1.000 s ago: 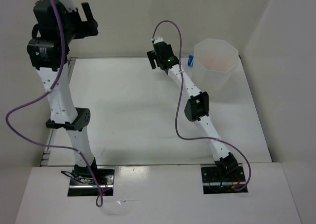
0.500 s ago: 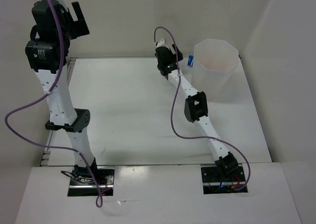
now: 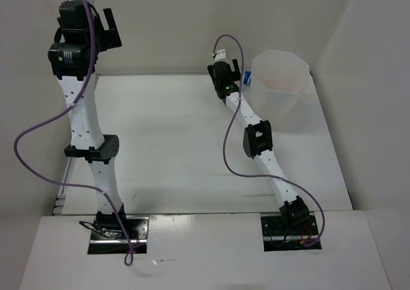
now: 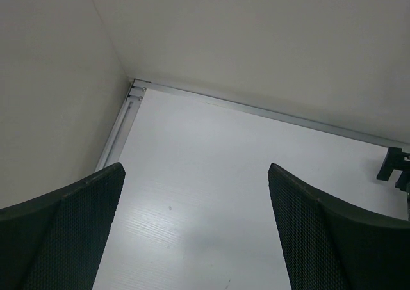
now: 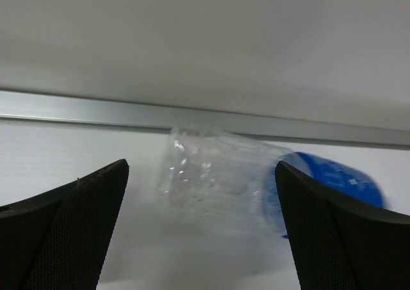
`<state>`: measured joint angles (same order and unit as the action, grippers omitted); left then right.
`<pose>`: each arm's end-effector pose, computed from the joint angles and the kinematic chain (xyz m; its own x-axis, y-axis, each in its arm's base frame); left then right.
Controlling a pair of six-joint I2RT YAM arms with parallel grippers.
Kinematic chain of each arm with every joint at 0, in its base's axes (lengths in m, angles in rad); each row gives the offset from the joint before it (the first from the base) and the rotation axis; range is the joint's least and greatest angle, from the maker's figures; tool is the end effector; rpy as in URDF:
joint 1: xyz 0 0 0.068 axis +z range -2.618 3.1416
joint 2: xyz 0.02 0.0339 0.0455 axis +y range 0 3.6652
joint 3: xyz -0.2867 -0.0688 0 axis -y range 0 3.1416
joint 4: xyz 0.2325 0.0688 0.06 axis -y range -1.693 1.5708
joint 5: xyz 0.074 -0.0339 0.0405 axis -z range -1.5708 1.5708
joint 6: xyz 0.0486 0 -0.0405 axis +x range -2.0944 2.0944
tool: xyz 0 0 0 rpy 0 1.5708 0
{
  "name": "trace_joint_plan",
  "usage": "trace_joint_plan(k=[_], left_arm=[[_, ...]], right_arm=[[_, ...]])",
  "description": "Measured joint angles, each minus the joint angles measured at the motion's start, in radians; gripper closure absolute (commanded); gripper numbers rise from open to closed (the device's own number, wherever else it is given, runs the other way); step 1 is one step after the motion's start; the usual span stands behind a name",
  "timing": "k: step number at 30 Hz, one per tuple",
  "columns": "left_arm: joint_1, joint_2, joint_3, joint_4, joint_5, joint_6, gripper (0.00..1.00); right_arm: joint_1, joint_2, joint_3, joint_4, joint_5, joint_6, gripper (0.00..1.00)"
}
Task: Put the plastic bottles in the bin
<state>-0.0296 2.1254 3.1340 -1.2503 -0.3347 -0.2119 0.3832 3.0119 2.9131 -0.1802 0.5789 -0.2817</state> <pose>0.3609 0.0053 0.5572 -0.1727 -0.1936 -0.9658 -0.3347 0.9337 -0.1273 0.6145 0.2190 0.1558 -0.2940 -0.3694 -0.8816 0.0969 0.9060 -0.4120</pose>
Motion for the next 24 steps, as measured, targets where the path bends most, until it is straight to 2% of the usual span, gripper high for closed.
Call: trace_joint_plan(k=[5,12,17,22,24], left_arm=[[0.000,0.019,0.000,0.000,0.007,0.000,0.00],[0.000,0.033,0.000,0.000,0.011,0.000,0.00],[0.000,0.033,0.000,0.001,0.023,0.000,0.00],[0.000,0.033,0.000,0.002,0.031,0.000,0.00],[0.000,0.033,0.000,0.001,0.034,0.000,0.00]], right_arm=[[-0.014,0.039,0.055,-0.004,-0.076,0.137,0.00],[-0.088,0.037,0.154,-0.120,-0.360,0.394,0.00],[-0.098,0.037,0.193,-0.204,-0.464,0.438,0.00],[-0.056,0.037,0.203,-0.278,-0.500,0.441,0.00],[-0.039,0.037,0.203,-0.338,-0.517,0.446,0.04]])
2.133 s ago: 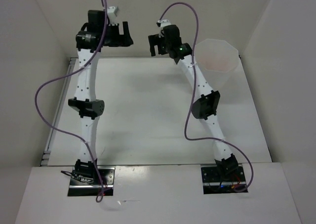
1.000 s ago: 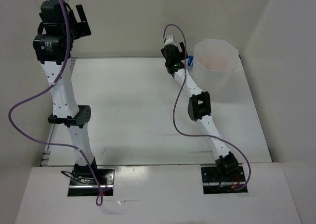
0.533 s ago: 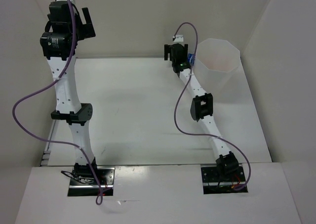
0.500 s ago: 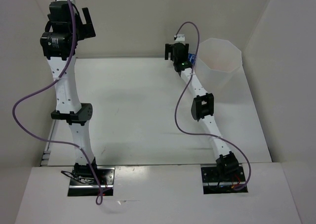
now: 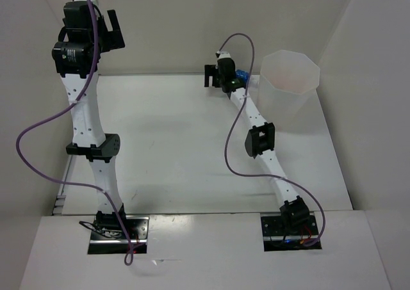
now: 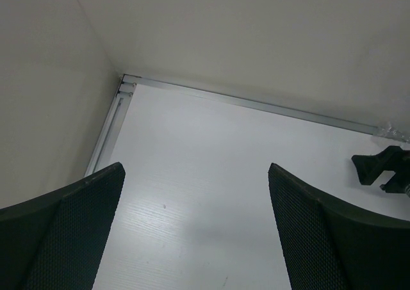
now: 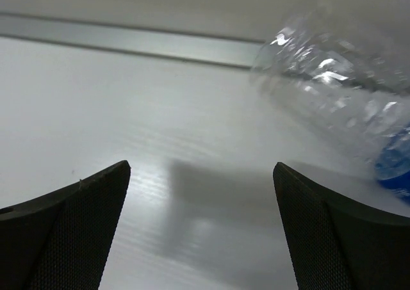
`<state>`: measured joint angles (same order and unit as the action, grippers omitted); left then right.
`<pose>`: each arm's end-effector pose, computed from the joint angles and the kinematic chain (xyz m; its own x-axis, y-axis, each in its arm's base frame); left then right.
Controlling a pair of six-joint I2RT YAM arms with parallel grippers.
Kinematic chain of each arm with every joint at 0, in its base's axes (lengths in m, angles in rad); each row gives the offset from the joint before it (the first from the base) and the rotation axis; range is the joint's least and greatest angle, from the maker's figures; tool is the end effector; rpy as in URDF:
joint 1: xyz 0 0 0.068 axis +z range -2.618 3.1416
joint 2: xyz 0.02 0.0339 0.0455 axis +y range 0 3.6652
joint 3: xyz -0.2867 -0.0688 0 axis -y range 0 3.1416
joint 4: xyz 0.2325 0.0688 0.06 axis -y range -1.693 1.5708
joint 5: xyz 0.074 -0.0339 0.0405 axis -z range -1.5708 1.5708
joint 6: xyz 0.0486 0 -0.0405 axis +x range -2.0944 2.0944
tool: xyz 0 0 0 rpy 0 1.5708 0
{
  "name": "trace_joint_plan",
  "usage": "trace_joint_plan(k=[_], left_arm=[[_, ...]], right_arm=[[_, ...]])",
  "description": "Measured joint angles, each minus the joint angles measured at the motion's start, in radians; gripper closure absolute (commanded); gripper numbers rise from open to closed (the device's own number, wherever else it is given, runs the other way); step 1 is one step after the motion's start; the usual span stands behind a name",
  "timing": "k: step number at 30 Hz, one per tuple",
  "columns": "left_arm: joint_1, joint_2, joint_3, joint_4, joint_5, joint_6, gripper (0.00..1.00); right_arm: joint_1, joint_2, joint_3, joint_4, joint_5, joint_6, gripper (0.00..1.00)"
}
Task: Put the plastic bottles in the bin
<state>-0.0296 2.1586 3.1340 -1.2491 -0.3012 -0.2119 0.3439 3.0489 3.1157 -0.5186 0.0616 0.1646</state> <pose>0.3759 0.0033 0.5457 -0.2100 -0.1947 -0.9581 -0.3083 0.9432 -0.1241 0.6070 0.2142 0.1619 -0.4521 0.0118 -0.8919 -0.2132 0.9695 0.1209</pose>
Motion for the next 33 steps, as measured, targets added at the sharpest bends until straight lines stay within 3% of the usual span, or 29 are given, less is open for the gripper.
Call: trace_joint_plan(k=[9,15,23,28,33], left_arm=[[0.003,0.000,0.000,0.000,0.004,0.003,0.00],[0.003,0.000,0.000,0.000,0.005,0.003,0.00],[0.003,0.003,0.000,0.000,0.012,0.004,0.00],[0.006,0.018,0.000,0.000,0.026,0.005,0.00],[0.022,0.032,0.000,0.000,0.045,0.005,0.00]], right_arm=[[0.116,-0.019,-0.001,-0.142,0.065,-0.077,0.04],[0.163,-0.111,-0.001,-0.102,0.180,-0.116,0.00],[0.027,-0.135,-0.029,0.065,0.267,-0.084,0.00],[-0.073,-0.114,-0.066,0.170,0.258,-0.022,0.00],[-0.093,-0.096,-0.080,0.245,0.222,0.018,0.00]])
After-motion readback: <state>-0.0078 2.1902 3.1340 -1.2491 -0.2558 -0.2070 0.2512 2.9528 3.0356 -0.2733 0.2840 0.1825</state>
